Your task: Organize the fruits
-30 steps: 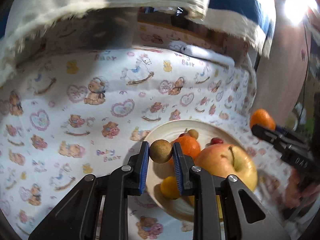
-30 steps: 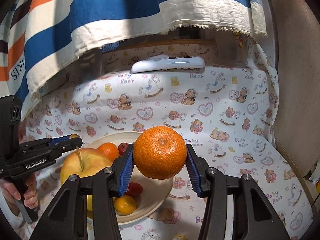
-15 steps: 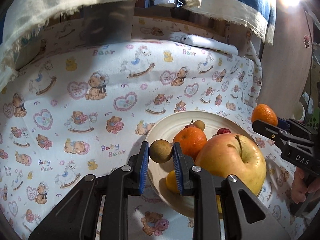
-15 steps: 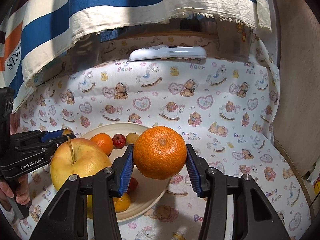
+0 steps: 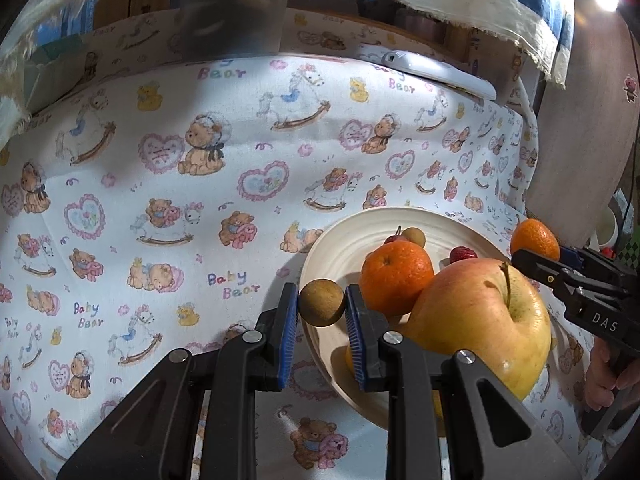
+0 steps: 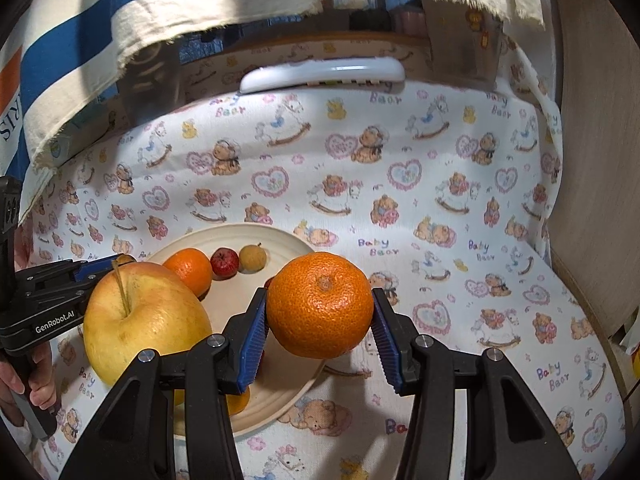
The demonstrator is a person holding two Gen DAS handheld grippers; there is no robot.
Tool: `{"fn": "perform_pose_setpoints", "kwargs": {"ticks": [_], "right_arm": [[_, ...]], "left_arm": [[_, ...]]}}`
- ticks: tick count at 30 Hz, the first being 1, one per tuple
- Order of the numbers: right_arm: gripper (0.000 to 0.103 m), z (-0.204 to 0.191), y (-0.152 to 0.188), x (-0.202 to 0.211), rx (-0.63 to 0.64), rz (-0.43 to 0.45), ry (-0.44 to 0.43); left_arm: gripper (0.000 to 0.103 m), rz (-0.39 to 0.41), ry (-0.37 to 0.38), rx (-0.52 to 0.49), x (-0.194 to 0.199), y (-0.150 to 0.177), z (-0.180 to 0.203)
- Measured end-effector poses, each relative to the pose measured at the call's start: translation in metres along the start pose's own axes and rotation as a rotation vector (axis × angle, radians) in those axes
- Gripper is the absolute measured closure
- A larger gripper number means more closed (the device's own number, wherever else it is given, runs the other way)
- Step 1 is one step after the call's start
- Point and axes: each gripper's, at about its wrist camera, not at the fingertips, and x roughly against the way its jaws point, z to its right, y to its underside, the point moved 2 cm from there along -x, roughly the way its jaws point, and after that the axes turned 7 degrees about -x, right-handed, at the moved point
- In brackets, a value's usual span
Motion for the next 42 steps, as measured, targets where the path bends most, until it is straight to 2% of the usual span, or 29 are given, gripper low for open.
{"fn": "perform_pose_setpoints", "kwargs": {"ticks": [5, 7, 14, 17, 21, 24, 26, 28, 33, 36, 38, 40, 42], "right_arm": [[0.052, -0.002, 0.000, -0.002, 0.008, -0.014, 0.002], [0.052, -0.002, 0.000, -0.003, 0.009, -0.018, 0.003], [0.052, -0.001, 0.001, -0.004, 0.001, -0.025, 0.005], [0.052, -0.001, 0.000, -0.002, 0.005, -0.010, 0.011], [0.051, -0.002, -0.001, -0.002, 0.010, -0.009, 0.010], [0.049, -0.004, -0.001, -0.001, 0.014, -0.002, 0.006], [0.041, -0.004, -0.002, 0.001, 0.019, 0.007, 0.006], [0.040, -0.006, -0.002, 0.004, 0.028, 0.024, 0.004], [0.037, -0.009, -0.004, 0.012, 0.052, 0.082, 0.036], [0.034, -0.008, -0.006, 0.018, 0.039, 0.118, 0.027], [0.029, -0.007, -0.008, 0.026, 0.027, 0.163, 0.019], [0.027, -0.007, -0.010, 0.035, 0.026, 0.220, 0.024], [0.017, -0.007, -0.011, 0.045, 0.033, 0.284, 0.035]], "left_arm": [[0.079, -0.007, -0.004, 0.024, 0.000, 0.001, -0.005], [0.068, -0.005, -0.008, 0.034, 0.000, 0.001, -0.006], [0.061, 0.000, -0.011, 0.044, 0.002, 0.001, -0.008], [0.055, 0.004, -0.015, 0.054, 0.003, 0.002, -0.010], [0.042, 0.022, -0.013, 0.055, 0.008, 0.001, -0.009], [0.032, 0.040, -0.025, 0.033, 0.011, 0.000, -0.004], [0.031, 0.053, -0.039, 0.022, 0.014, 0.000, -0.002], [0.026, 0.059, -0.047, 0.025, 0.015, -0.001, -0.003], [0.023, 0.082, -0.047, 0.026, 0.018, -0.002, -0.003], [0.023, 0.131, -0.068, 0.005, 0.027, -0.002, 0.001], [0.020, 0.188, -0.092, -0.011, 0.037, -0.002, 0.004], [0.010, 0.252, -0.100, -0.020, 0.047, -0.002, 0.007], [0.001, 0.328, -0.124, -0.024, 0.058, -0.001, 0.008]]}}
